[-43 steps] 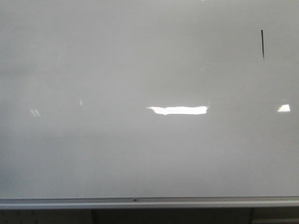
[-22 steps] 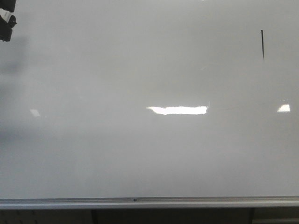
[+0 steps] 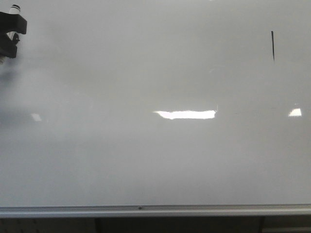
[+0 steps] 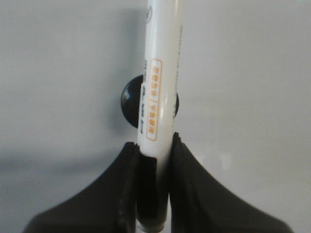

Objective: Write number 1 on whiteboard

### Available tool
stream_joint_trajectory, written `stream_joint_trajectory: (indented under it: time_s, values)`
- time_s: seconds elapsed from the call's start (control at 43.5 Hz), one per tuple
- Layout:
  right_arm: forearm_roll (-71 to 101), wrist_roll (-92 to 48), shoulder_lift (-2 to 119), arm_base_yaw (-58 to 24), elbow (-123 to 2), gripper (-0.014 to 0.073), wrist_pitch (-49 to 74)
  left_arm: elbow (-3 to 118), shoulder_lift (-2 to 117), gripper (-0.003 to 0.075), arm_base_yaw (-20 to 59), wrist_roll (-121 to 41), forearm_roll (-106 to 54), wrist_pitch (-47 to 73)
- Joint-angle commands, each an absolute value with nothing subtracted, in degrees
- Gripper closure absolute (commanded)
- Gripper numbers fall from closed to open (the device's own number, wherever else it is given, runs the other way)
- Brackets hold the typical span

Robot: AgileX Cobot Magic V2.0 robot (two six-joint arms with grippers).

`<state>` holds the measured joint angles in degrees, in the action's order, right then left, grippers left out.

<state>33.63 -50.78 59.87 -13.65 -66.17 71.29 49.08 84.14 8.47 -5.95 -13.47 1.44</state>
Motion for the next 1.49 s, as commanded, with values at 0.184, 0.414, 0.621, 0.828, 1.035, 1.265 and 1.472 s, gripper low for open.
stream_joint_trajectory:
  time_s: [0.184, 0.414, 0.621, 0.828, 1.035, 1.265, 1.472]
  values:
    - [36.2, -50.9, 58.9, -13.3, -68.1, 0.0106, 70.5, 50.6, 84.7, 0.0524, 8.4, -5.4, -13.9, -2.4]
    - [36.2, -50.9, 58.9, -13.3, -68.1, 0.0106, 70.5, 50.6, 84.7, 0.0309, 8.5, -5.6, -13.9, -2.4]
    - [36.2, -50.9, 58.9, -13.3, -68.1, 0.0106, 70.5, 51.0, 84.6, 0.0309, 8.5, -5.7, -13.3, -1.4]
    - [36.2, -46.7, 58.9, -13.3, -68.1, 0.0106, 70.5, 55.8, 81.0, 0.0310, 8.5, -5.9, -6.8, 11.4]
    - [26.5, -34.1, 58.8, -13.3, -68.1, 0.0106, 70.5, 59.1, 72.0, 0.0310, 8.5, -5.9, 0.4, 22.6]
    - [13.5, -13.6, 58.5, -13.3, -68.1, 0.0106, 70.5, 59.2, 58.9, 0.0310, 8.5, -5.9, 1.2, 33.4]
    - [9.2, -4.9, 54.5, -13.3, -67.4, 0.0106, 67.6, 59.0, 48.4, 0.0310, 8.5, -5.9, 0.0, 44.6]
